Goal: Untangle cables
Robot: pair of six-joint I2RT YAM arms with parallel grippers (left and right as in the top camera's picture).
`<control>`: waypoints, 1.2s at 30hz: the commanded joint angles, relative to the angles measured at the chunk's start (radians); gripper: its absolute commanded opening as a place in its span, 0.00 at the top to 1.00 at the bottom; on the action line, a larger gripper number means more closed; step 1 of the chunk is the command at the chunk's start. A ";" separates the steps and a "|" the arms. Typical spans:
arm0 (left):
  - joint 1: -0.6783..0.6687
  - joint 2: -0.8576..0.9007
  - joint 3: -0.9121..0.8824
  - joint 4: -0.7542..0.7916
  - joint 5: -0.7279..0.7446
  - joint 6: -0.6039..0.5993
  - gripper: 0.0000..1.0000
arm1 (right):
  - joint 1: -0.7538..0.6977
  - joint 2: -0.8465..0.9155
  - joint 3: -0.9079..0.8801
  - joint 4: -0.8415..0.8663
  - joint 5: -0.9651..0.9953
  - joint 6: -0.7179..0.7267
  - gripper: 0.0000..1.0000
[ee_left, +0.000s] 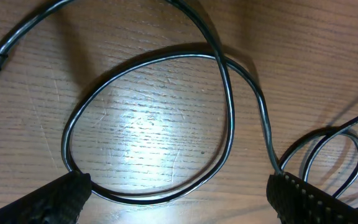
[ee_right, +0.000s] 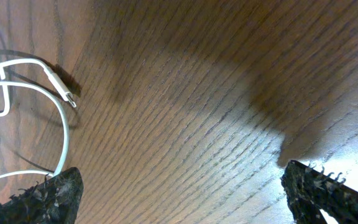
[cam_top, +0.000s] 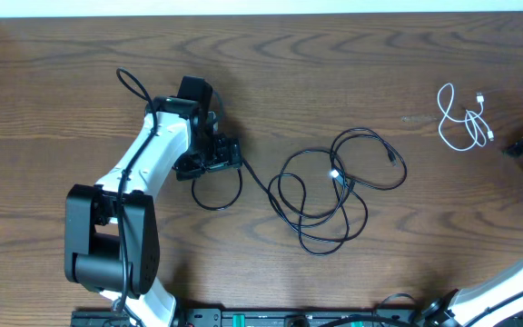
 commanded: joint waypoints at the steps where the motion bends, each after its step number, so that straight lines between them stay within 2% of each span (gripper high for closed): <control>1: 0.000 -0.003 0.002 -0.005 0.004 0.013 0.05 | 0.002 0.004 -0.006 0.000 0.008 0.008 0.01; 33: 0.000 -0.003 0.002 -0.005 0.004 0.013 0.05 | 0.002 0.004 -0.006 0.001 0.008 0.008 0.01; 36: 0.000 -0.003 0.002 -0.005 0.004 0.013 0.05 | 0.002 0.004 -0.006 0.066 0.005 0.009 0.01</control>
